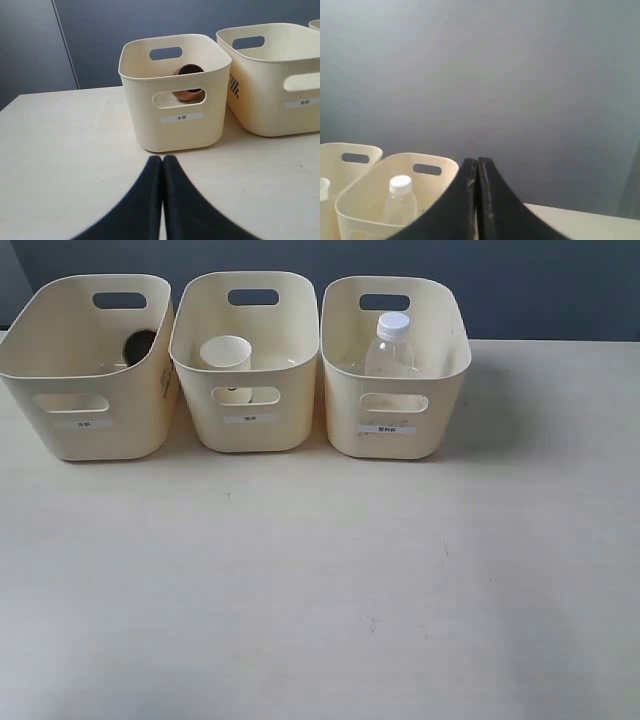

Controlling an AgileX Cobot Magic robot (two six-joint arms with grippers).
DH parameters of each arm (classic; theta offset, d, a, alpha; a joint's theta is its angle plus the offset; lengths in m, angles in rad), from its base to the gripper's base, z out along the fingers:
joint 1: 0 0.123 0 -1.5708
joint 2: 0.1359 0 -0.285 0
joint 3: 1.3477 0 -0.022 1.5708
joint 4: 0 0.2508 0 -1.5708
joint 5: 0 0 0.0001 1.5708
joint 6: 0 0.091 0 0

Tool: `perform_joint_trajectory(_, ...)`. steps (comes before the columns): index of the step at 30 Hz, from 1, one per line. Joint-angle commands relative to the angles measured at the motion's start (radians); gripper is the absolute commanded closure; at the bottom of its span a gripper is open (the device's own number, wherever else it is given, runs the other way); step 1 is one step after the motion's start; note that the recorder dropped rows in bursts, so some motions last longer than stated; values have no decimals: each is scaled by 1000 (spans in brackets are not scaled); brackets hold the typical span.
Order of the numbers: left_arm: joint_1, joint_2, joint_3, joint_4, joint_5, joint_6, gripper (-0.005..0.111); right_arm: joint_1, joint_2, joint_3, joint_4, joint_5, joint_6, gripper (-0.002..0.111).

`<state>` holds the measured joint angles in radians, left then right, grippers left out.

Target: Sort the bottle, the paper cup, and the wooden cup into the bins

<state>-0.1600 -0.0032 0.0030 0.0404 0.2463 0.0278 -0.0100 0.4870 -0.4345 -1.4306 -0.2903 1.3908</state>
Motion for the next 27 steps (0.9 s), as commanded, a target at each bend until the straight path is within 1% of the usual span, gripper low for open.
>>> perform_joint_trajectory(1, -3, 3, -3, 1, -8, -2, 107, -89, -177, 143, -39, -20, 0, 109)
perform_joint_trajectory(5, -3, 3, -3, 1, -8, -2, 107, -94, -296, 260, -91, -8, 30, 109)
perform_joint_trajectory(8, -3, 3, -3, 1, -8, -2, 107, -94, -353, 314, -91, 42, 42, 109)
perform_joint_trajectory(11, -3, 3, -3, 1, -8, -2, 107, -94, -388, 332, -91, 67, 48, 109)
perform_joint_trajectory(20, -3, 3, -3, 1, -8, -2, 107, -94, -394, 339, -94, 56, 71, 109)
perform_joint_trajectory(21, -3, 3, -3, 1, -8, -2, 107, -94, -394, 339, -67, 47, 37, 109)
perform_joint_trajectory(22, -3, 3, -3, 1, -8, -2, 107, -94, -394, 342, 24, 36, -61, 109)
perform_joint_trajectory(23, -3, 3, -3, 1, -8, -2, 107, -94, -394, 351, 211, 23, -213, 109)
perform_joint_trajectory(25, -3, 3, -3, 1, -8, -2, 107, -86, -394, 378, 521, 14, -505, 109)
perform_joint_trajectory(26, -3, 3, -3, 1, -8, -2, 107, -78, -394, 392, 651, 19, -621, 109)
perform_joint_trajectory(27, -3, 3, -3, 1, -8, -2, 107, -65, -394, 414, 833, 53, -796, 109)
